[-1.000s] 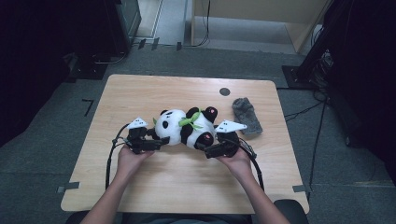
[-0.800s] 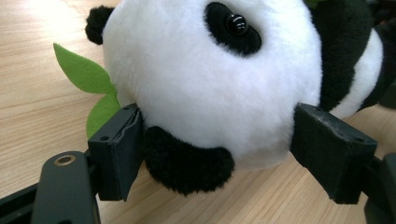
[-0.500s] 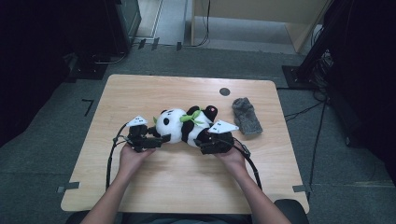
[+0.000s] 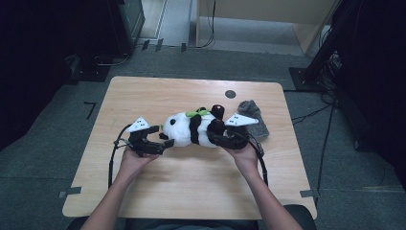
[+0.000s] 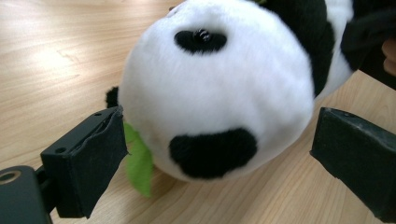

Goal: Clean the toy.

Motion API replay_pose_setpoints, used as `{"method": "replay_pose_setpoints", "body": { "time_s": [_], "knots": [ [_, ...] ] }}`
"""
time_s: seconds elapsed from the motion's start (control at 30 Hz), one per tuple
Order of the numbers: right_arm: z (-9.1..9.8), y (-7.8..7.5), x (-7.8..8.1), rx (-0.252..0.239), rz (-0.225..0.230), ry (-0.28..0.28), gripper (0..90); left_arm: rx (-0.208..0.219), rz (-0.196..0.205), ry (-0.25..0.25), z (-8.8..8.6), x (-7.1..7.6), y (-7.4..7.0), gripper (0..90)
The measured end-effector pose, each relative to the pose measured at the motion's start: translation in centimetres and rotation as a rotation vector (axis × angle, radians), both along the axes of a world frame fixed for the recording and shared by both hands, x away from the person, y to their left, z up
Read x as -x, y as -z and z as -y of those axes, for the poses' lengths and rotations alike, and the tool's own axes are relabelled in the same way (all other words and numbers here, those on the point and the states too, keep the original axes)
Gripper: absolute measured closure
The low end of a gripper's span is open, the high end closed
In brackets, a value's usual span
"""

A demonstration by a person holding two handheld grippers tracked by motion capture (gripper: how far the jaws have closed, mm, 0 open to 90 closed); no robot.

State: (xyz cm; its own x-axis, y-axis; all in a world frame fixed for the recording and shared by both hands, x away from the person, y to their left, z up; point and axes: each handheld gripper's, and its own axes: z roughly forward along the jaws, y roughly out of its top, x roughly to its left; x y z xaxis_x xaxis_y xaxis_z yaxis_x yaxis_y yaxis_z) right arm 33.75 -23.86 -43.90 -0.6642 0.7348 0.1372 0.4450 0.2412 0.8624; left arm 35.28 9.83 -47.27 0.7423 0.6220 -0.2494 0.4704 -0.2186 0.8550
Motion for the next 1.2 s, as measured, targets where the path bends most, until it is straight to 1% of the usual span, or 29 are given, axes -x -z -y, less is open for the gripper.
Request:
{"method": "replay_pose_setpoints", "body": {
  "time_s": [0.07, 0.13, 0.2, 0.23, 0.27, 0.3, 0.33, 0.37, 0.4, 0.47, 0.5, 0.53, 0.57, 0.6, 0.63, 0.67, 0.7, 0.73, 0.77, 0.8, 0.83, 0.87, 0.9, 0.93, 1.0, 1.1, 1.13, 1.2],
  "knots": [
    [0.6, -0.5, 0.0, -0.043, -0.021, 0.002, 52.7, -0.013, 0.003, 0.003, -0.2, 0.2, 0.0, 0.0],
    [1.0, -0.8, 0.1, -0.068, -0.036, -0.001, 53.3, 0.004, 0.005, 0.010, -0.5, 0.4, 0.1, 0.0],
    [1.1, -1.3, 0.3, -0.075, -0.034, 0.001, 53.7, 0.014, 0.007, 0.030, -0.4, 0.5, 0.1, 0.0],
    [1.1, -1.5, 0.5, -0.074, -0.028, 0.003, 53.8, -0.006, 0.035, 0.029, -0.2, 0.7, 0.1, 0.0],
    [1.1, -1.9, 0.6, -0.079, -0.023, 0.004, 53.9, -0.029, 0.071, 0.013, 0.2, 0.9, 0.0, 0.0],
    [1.1, -2.2, 0.7, -0.086, -0.022, -0.002, 53.9, -0.026, 0.100, 0.024, 0.4, 1.1, -0.1, 0.0],
    [1.1, -2.5, 0.9, -0.103, -0.019, -0.010, 54.2, -0.009, 0.116, 0.031, 0.5, 1.3, -0.2, 0.0],
    [1.1, -2.7, 1.0, -0.114, -0.021, -0.014, 54.2, 0.018, 0.134, 0.048, 0.5, 1.4, -0.3, 0.0],
    [1.2, -2.9, 1.2, -0.126, -0.024, -0.014, 54.4, 0.037, 0.143, 0.063, 0.6, 1.5, -0.4, 0.0],
    [1.2, -3.3, 1.3, -0.154, -0.031, -0.026, 54.2, 0.059, 0.152, 0.092, 0.8, 1.6, -0.4, 0.0],
    [1.1, -3.3, 1.3, -0.169, -0.040, -0.029, 54.1, 0.050, 0.162, 0.092, 1.0, 1.8, -0.5, 0.0],
    [0.9, -3.2, 1.3, -0.172, -0.048, -0.038, 54.1, 0.017, 0.183, 0.069, 1.3, 2.0, -0.5, 0.0],
    [0.6, -3.1, 1.4, -0.163, -0.050, -0.040, 54.1, 0.014, 0.191, 0.056, 1.4, 2.1, -0.5, 0.0],
    [0.4, -2.9, 1.4, -0.157, -0.051, -0.045, 54.0, 0.021, 0.198, 0.046, 1.4, 2.2, -0.5, 3.6],
    [0.3, -2.9, 1.4, -0.151, -0.053, -0.042, 53.9, 0.040, 0.197, 0.037, 1.1, 2.1, -0.5, 8.4],
    [0.3, -2.9, 1.4, -0.155, -0.054, -0.043, 53.6, 0.053, 0.187, 0.043, 1.0, 2.0, -0.5, 16.1],
    [0.3, -2.9, 1.3, -0.157, -0.052, -0.043, 53.3, 0.066, 0.168, 0.055, 0.8, 1.9, -0.5, 21.2],
    [0.4, -2.9, 1.3, -0.157, -0.049, -0.044, 52.4, 0.064, 0.150, 0.060, 0.8, 1.8, -0.6, 28.4],
    [0.4, -3.0, 1.4, -0.146, -0.045, -0.047, 51.2, 0.054, 0.120, 0.062, 0.8, 1.6, -0.7, 31.7],
    [0.3, -3.1, 1.4, -0.127, -0.032, -0.048, 47.2, 0.045, 0.083, 0.063, 0.8, 1.5, -0.8, 35.2],
    [0.1, -3.1, 1.5, -0.104, -0.013, -0.047, 44.6, 0.046, 0.046, 0.064, 0.9, 1.4, -0.9, 39.2],
    [-0.1, -3.1, 1.6, -0.085, 0.008, -0.050, 43.0, 0.049, 0.020, 0.071, 0.8, 1.3, -0.9, 42.5],
    [-0.1, -3.1, 1.7, -0.076, 0.018, -0.050, 41.4, 0.063, -0.016, 0.087, 0.7, 1.1, -0.9, 45.6],
    [-0.1, -3.1, 1.7, -0.071, 0.027, -0.054, 39.7, 0.065, -0.023, 0.092, 0.6, 1.1, -1.0, 48.4],
    [0.1, -3.1, 1.6, -0.081, 0.031, -0.064, 35.9, 0.077, -0.027, 0.098, 0.5, 1.1, -1.1, 52.2],
    [0.3, -3.0, 1.7, -0.074, 0.063, -0.094, 30.4, 0.086, -0.051, 0.113, 0.2, 0.9, -1.5, 54.0],
    [0.3, -3.0, 1.7, -0.066, 0.069, -0.091, 28.2, 0.091, -0.057, 0.112, 0.2, 0.8, -1.6, 54.3],
    [0.4, -3.1, 1.8, -0.043, 0.091, -0.071, 25.0, 0.074, -0.046, 0.101, 0.1, 0.9, -1.8, 54.2]
  ]
}}
